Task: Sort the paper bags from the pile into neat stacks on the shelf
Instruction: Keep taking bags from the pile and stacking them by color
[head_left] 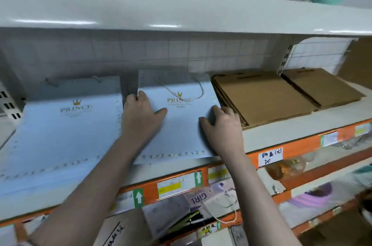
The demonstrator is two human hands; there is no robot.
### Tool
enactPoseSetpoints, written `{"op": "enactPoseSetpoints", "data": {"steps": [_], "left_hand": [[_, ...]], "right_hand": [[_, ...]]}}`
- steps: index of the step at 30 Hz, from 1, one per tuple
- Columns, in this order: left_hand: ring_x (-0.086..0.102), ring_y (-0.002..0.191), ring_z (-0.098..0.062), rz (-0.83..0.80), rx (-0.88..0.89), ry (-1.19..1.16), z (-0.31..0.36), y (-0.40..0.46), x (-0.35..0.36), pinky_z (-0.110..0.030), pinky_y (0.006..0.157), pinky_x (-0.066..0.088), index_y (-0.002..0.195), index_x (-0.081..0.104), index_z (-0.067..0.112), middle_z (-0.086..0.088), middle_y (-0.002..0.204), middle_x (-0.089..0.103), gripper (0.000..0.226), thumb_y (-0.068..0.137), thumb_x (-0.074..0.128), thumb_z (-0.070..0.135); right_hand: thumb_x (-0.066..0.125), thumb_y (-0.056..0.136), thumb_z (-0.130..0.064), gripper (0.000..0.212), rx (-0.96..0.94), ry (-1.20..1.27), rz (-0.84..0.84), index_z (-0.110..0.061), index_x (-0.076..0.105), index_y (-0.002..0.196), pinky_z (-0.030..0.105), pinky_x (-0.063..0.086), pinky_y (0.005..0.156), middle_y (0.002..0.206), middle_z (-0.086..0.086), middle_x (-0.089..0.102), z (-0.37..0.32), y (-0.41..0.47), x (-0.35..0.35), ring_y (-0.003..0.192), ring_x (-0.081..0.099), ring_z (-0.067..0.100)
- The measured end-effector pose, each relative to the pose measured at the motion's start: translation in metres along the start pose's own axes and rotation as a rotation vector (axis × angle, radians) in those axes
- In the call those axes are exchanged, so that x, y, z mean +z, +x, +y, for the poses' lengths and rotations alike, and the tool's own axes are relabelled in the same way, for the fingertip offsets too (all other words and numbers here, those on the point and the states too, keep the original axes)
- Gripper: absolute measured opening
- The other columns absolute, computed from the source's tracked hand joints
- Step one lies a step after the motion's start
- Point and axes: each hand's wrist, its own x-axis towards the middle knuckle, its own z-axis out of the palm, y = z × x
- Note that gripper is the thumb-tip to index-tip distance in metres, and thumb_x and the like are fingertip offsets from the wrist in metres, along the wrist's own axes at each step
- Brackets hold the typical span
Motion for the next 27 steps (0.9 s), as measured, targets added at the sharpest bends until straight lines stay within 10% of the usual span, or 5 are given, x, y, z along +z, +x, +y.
{"op": "enactPoseSetpoints", "data": {"steps": [19,27], "left_hand": [[0.048,0.106,-0.037,-0.019,-0.193,0.105,0.009,0.018,0.066,-0.038,0.085,0.037,0.105,0.046,-0.004,-0.021,0.117,0.048,0.048,0.088,0.059,0.039],[0.044,0.115,-0.043,-0.006,-0.256,0.189,0.005,0.027,0.069,-0.042,0.094,0.039,0.127,0.041,-0.004,-0.026,0.129,0.042,0.067,0.089,0.053,0.049]], "right_hand": [[0.03,0.1,-0.038,0.048,-0.246,-0.024,-0.241,-0.007,0.037,0.136,0.03,0.038,0.092,0.13,0.011,0.041,0.051,0.057,0.034,0.117,0.041,0.023],[0.03,0.101,-0.038,0.045,-0.223,-0.025,-0.195,-0.007,0.042,0.132,0.028,0.044,0.083,0.128,0.009,0.045,0.044,0.062,0.043,0.11,0.049,0.021]]}}
